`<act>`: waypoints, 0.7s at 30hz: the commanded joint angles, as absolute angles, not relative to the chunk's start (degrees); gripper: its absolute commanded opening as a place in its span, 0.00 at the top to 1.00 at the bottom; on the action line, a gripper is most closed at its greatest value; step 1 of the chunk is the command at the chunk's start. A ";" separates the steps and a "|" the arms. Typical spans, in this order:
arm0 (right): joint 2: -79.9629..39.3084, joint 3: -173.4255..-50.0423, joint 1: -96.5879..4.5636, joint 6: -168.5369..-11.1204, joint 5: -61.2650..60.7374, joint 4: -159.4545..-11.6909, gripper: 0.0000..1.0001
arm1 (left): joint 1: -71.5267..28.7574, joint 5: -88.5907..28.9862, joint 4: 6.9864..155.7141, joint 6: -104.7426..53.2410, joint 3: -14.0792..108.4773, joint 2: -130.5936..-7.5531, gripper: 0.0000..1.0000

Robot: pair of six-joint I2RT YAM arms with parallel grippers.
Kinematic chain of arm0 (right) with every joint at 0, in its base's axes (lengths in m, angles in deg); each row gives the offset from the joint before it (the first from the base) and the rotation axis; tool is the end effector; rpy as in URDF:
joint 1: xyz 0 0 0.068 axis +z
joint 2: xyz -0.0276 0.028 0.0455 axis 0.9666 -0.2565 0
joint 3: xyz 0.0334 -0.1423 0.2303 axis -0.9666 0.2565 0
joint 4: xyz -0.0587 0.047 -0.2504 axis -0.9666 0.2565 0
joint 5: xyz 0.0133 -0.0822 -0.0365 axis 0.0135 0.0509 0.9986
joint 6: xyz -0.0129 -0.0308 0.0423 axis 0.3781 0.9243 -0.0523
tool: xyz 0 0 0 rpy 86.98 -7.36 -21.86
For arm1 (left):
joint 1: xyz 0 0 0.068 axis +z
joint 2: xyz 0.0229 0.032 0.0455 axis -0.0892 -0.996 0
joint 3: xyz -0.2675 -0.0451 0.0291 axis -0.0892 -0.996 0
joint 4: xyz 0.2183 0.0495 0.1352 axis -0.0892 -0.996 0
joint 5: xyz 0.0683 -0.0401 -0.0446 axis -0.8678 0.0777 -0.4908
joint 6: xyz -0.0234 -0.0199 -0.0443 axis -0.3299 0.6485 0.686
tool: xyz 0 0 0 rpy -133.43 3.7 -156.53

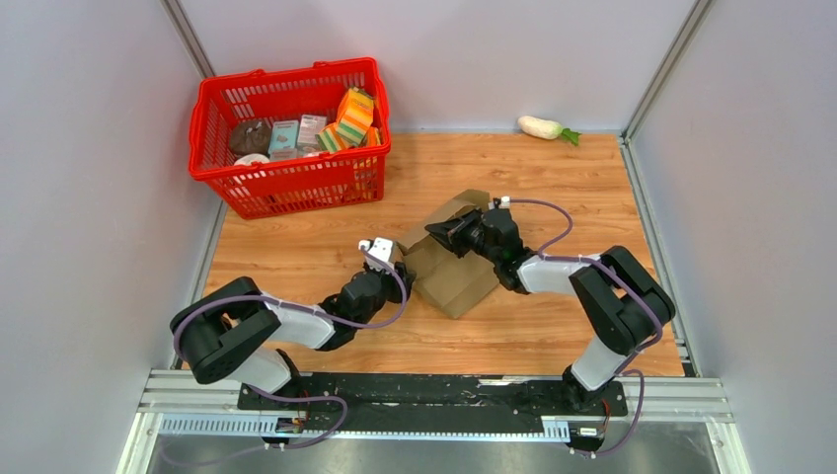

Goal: Fold the paper box

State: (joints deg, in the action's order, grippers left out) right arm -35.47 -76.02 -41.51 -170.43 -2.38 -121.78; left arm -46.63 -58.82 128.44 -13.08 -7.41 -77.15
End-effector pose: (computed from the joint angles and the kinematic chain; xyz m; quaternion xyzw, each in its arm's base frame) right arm 0.2768 0.1913 0.1668 0.3276 0.7529 0.5276 0.2179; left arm 0.1632 -0.1865 0.1457 0.0831 0.7922 -0.2474 0.5516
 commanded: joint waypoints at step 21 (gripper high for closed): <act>-41.81 -73.72 -41.65 -166.86 -0.26 -137.58 1.00 | -44.28 -59.16 133.38 -12.28 -8.01 -79.81 0.45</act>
State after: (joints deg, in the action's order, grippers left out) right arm -39.54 -74.91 -41.53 -168.44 -0.20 -131.40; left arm -45.15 -60.54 129.77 -12.12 -7.89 -80.25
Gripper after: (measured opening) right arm 0.009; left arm 0.544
